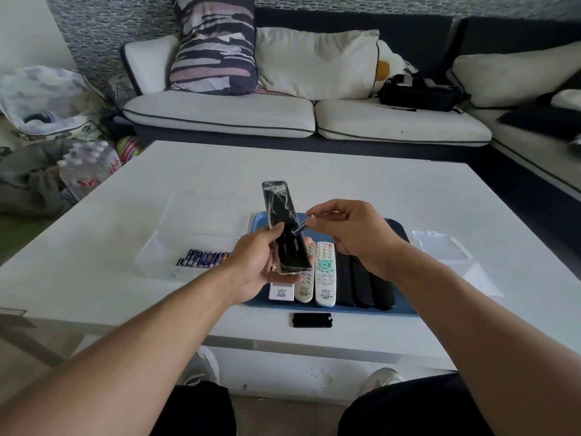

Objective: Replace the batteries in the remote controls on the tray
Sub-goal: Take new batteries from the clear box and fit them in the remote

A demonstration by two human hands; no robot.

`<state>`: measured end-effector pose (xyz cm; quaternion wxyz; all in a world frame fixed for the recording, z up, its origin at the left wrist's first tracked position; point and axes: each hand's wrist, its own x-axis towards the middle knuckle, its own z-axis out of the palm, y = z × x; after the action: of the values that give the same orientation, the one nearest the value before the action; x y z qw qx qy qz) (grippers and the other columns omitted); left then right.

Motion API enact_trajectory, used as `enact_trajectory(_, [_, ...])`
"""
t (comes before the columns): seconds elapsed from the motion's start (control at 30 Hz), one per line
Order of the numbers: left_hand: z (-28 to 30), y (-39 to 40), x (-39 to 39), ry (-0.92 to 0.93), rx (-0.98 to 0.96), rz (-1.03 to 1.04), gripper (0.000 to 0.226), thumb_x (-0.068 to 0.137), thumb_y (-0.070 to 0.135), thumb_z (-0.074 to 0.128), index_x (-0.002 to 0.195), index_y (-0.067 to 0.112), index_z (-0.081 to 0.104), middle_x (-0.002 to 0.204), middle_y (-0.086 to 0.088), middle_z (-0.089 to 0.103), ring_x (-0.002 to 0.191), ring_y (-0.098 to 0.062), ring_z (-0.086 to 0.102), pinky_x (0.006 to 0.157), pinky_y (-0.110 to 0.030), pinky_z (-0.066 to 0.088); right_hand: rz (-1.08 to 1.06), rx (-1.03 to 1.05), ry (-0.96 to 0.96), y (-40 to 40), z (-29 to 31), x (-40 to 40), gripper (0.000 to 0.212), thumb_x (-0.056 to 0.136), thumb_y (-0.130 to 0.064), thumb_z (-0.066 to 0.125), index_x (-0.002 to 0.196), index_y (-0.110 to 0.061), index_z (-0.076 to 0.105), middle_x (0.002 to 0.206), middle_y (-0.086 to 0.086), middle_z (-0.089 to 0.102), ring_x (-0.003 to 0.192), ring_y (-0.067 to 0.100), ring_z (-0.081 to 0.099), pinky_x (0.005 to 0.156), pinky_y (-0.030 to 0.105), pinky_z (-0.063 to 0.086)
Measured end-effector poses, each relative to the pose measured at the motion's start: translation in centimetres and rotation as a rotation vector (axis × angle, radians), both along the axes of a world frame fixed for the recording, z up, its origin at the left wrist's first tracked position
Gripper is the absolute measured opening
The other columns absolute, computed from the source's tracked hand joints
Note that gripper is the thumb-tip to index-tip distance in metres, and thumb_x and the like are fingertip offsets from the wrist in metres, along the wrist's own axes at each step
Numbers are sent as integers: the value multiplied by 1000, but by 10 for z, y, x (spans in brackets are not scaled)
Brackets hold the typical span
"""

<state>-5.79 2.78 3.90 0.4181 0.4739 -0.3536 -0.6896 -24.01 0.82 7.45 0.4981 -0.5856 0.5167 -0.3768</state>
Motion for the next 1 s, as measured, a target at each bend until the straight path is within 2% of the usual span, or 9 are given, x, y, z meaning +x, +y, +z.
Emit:
enact_trajectory(0.1, [-1, -3, -1, 106, -11, 27, 36, 109, 31, 39, 126, 6, 57, 112, -22, 72, 105, -42, 69, 70, -45, 62, -1, -239, 206, 4, -2, 5, 11, 80, -20, 83, 87, -19, 74, 75, -9, 76, 60, 3, 65, 58, 15, 47])
enact_trajectory(0.2, [-3, -6, -3, 159, -44, 95, 32, 108, 27, 41, 130, 7, 52, 126, -23, 67, 104, -40, 68, 91, -57, 56, 23, -347, 329, 7, -3, 10, 11, 78, -24, 85, 83, -22, 76, 61, -27, 66, 44, 4, 47, 48, 10, 35])
enact_trajectory(0.27, [-4, -8, -3, 171, -64, 141, 26, 108, 26, 43, 124, 9, 55, 128, -21, 66, 105, -35, 67, 99, -60, 51, 21, -328, 354, 8, -4, 12, 11, 77, -25, 86, 85, -23, 79, 46, -25, 55, 42, 9, 32, 42, 13, 27])
enact_trajectory(0.33, [-4, -9, -1, 183, -82, 161, 24, 108, 26, 44, 122, 11, 55, 119, -18, 70, 101, -32, 68, 96, -57, 54, 11, -331, 387, 7, -3, 12, 11, 76, -30, 87, 86, -26, 81, 51, -19, 60, 45, 14, 36, 43, 17, 30])
enact_trajectory(0.4, [-4, -9, 2, 187, -96, 162, 27, 108, 26, 44, 126, 10, 55, 112, -15, 72, 97, -30, 70, 91, -54, 57, 18, -361, 434, 6, -2, 12, 12, 76, -31, 86, 86, -28, 82, 75, -15, 72, 54, 3, 52, 52, 10, 36])
enact_trajectory(0.47, [-3, -8, 3, 177, -108, 140, 30, 108, 27, 44, 129, 9, 53, 112, -14, 72, 95, -29, 71, 85, -52, 59, 32, -373, 461, 6, -2, 13, 12, 75, -30, 87, 86, -27, 82, 85, -13, 73, 66, -7, 56, 59, 6, 38])
enact_trajectory(0.73, [-4, -5, 3, 112, -135, 82, 30, 108, 26, 41, 132, 11, 52, 111, -14, 73, 89, -26, 73, 77, -48, 61, 38, -319, 447, 8, -3, 17, 22, 70, -31, 90, 89, -26, 81, 84, -7, 71, 46, -1, 46, 48, 8, 35])
enact_trajectory(0.9, [-5, -6, 6, 99, -132, 76, 30, 108, 27, 41, 130, 11, 53, 122, -21, 69, 105, -36, 69, 90, -58, 56, 34, -328, 433, 10, -5, 23, 26, 69, -32, 91, 91, -24, 81, 80, -10, 68, 55, -4, 52, 52, 7, 37])
enact_trajectory(1.0, [-4, -5, 6, 88, -139, 65, 26, 108, 27, 42, 125, 13, 57, 114, -16, 71, 96, -31, 70, 91, -57, 56, 47, -309, 426, 8, -5, 24, 24, 64, -32, 93, 81, -26, 77, 73, -6, 66, 49, 1, 47, 48, 10, 36])
